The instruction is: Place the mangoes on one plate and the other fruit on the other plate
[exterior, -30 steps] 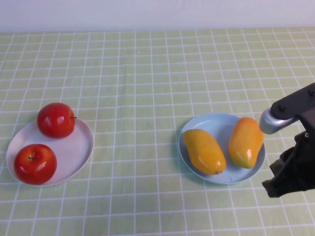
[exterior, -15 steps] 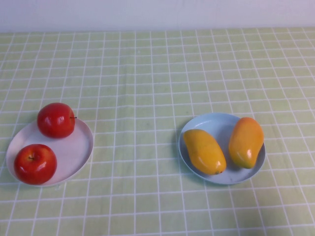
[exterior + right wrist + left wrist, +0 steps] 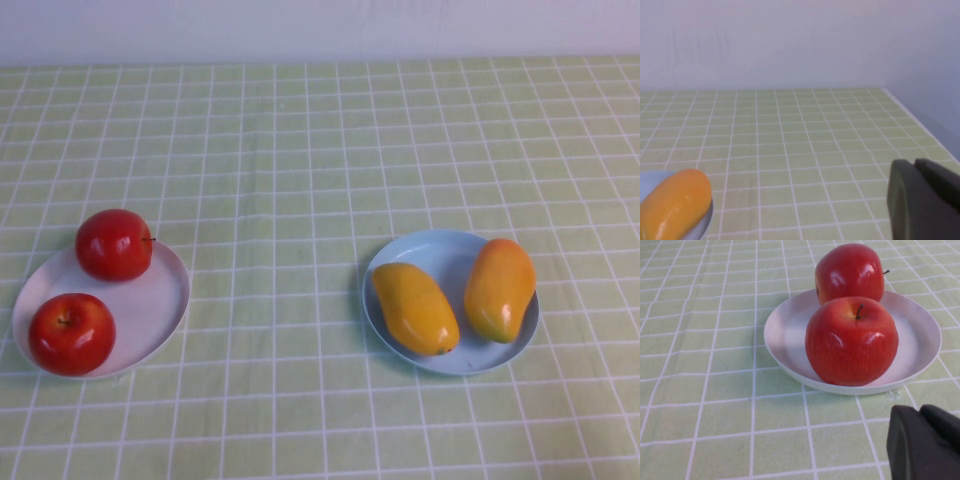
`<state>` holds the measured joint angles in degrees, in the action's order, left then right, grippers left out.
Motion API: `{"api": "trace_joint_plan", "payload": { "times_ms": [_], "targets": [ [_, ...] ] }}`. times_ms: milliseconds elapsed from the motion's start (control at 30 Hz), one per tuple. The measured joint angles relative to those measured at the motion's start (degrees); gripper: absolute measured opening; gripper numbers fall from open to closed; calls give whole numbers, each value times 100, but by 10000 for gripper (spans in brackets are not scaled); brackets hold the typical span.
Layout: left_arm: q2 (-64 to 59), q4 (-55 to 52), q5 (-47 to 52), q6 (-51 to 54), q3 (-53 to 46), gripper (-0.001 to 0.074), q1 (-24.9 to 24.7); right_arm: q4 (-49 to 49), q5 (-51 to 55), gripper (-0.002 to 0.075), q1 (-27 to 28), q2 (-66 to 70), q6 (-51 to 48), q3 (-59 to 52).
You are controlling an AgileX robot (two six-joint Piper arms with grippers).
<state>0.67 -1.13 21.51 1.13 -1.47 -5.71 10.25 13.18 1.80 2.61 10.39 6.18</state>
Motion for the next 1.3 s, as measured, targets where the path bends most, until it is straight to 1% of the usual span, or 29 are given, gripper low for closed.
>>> {"api": "trace_joint_plan", "payload": {
  "times_ms": [100, 267, 500, 567, 633, 700, 767, 1067, 1300],
  "targets": [
    [0, 0, 0, 0, 0, 3, 0, -88, 0, -15, 0, -272, 0, -179],
    [0, 0, 0, 0, 0, 3, 0, -209, -208, -15, 0, -301, 0, -394],
    [0, 0, 0, 0, 0, 3, 0, -611, -277, -15, 0, -315, -58, -417],
    [0, 0, 0, 0, 0, 3, 0, -907, -183, -15, -61, -334, -474, -417],
    [0, 0, 0, 0, 0, 3, 0, -1532, -102, -15, -125, -337, -1223, -417],
    [0, 0, 0, 0, 0, 3, 0, -1939, 29, -15, -179, -337, -1879, -426],
    [0, 0, 0, 0, 0, 3, 0, -1997, 241, -15, -189, -337, -2117, -426],
    [0, 0, 0, 0, 0, 3, 0, -2100, 691, -15, -193, -337, -1922, -767],
    [0, 0, 0, 0, 0, 3, 0, -2127, 695, -15, -193, -337, -1854, -767]
  ]
}}
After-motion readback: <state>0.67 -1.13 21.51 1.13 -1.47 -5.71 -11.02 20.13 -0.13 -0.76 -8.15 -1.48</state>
